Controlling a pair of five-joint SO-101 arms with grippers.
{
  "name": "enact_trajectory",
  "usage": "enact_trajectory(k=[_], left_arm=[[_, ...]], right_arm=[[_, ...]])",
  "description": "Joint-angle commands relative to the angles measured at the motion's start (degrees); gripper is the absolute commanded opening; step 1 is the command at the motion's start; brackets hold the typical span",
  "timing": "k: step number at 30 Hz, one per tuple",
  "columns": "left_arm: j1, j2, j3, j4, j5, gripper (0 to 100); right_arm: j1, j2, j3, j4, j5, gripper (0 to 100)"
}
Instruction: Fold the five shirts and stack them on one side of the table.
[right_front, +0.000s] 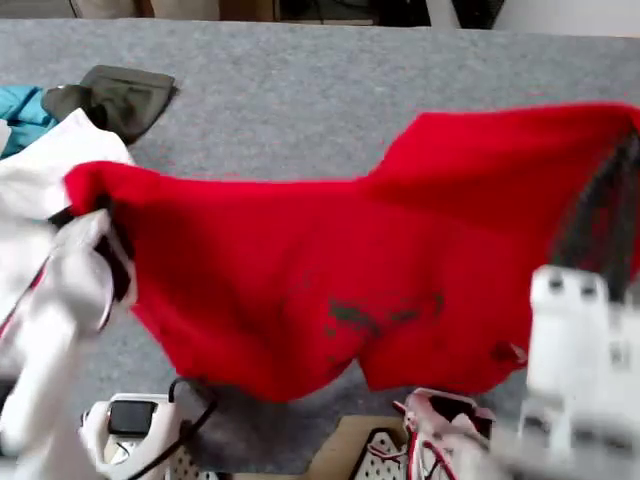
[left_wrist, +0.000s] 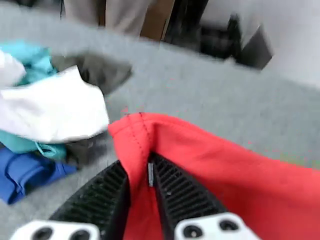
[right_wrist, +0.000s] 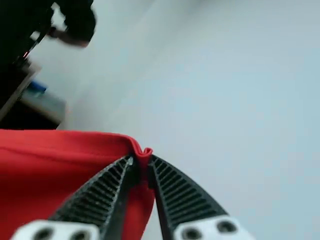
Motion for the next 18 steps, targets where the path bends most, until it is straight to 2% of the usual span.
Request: enact_trajectory(k=[1,6,10,14,18], left_arm=[[0.26,1.71,13.71,-9.76,-0.44,2],[0.26,5.58,31.56,-28.57,-0.44,2],[0.18,10.86,39.47,-42.64,-0.26,2],[0.18,18.51,42.11,-53.89,-0.18,2],[0.26,28.79,40.26,-59.69,-0.09,2]], right_arm=[[0.84,-0.04,7.52,-1.23,0.09,0.5],[0.31,0.40,22.55,-1.58,0.26,0.5],[0.31,0.31,38.99,-6.68,-0.09,0.5],[-0.13,0.31,56.40,-16.09,-0.09,0.5],[-2.51,0.31,73.45,-26.81,-0.53,0.5]])
